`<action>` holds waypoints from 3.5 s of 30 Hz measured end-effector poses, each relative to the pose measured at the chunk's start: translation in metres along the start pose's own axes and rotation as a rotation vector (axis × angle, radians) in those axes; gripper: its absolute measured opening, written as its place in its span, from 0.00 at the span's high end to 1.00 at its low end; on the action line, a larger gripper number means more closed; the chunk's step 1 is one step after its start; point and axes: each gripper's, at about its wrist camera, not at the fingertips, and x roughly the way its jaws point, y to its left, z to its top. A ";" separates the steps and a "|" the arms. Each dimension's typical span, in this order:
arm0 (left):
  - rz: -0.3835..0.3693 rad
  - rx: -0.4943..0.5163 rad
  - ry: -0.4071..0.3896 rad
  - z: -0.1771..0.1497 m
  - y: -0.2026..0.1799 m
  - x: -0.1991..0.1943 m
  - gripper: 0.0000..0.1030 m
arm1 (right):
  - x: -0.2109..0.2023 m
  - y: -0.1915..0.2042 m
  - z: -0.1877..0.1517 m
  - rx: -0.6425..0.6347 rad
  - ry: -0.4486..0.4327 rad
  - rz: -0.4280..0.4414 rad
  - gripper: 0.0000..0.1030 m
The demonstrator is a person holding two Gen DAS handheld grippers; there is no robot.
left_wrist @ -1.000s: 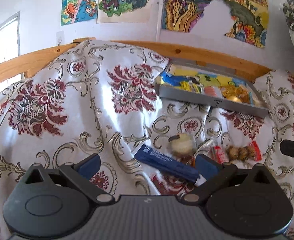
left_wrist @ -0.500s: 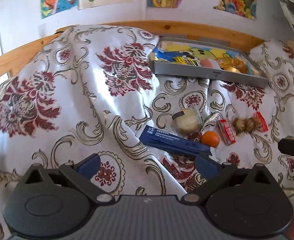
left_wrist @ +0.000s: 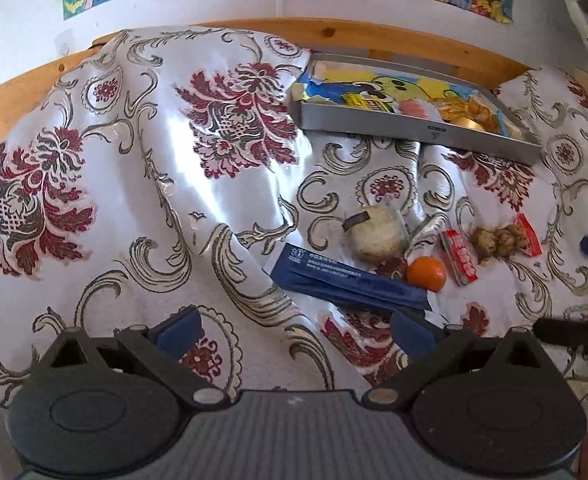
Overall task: Organize snacks
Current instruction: 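Move the right tool over the blue tube and close on it, then lift the blue tube with the right tool while the left tool grasps the orange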
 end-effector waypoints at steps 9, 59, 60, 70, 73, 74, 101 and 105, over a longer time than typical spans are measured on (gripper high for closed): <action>-0.006 -0.032 -0.012 0.008 0.006 0.014 0.00 | 0.048 0.004 0.009 -0.046 0.067 0.159 0.02; -0.053 -0.145 -0.105 0.022 0.017 0.021 0.00 | 0.057 0.040 -0.002 -0.401 0.007 -0.009 0.71; -0.052 -0.142 -0.106 0.022 0.017 0.020 0.00 | 0.054 0.038 -0.002 -0.398 -0.005 -0.027 0.72; -0.082 -0.017 -0.078 0.012 -0.009 0.028 0.00 | 0.040 0.009 0.008 -0.307 -0.054 -0.109 0.71; -0.094 0.052 -0.073 0.008 -0.023 0.033 0.00 | 0.041 0.010 0.011 -0.301 -0.059 -0.109 0.71; -0.099 0.077 -0.073 0.007 -0.028 0.036 0.00 | 0.041 0.009 0.011 -0.300 -0.061 -0.112 0.71; -0.180 0.349 -0.054 -0.010 -0.080 0.076 0.21 | 0.048 -0.013 0.020 -0.198 -0.063 -0.132 0.71; -0.191 0.355 -0.053 -0.011 -0.081 0.075 0.37 | 0.048 -0.012 0.020 -0.200 -0.063 -0.131 0.71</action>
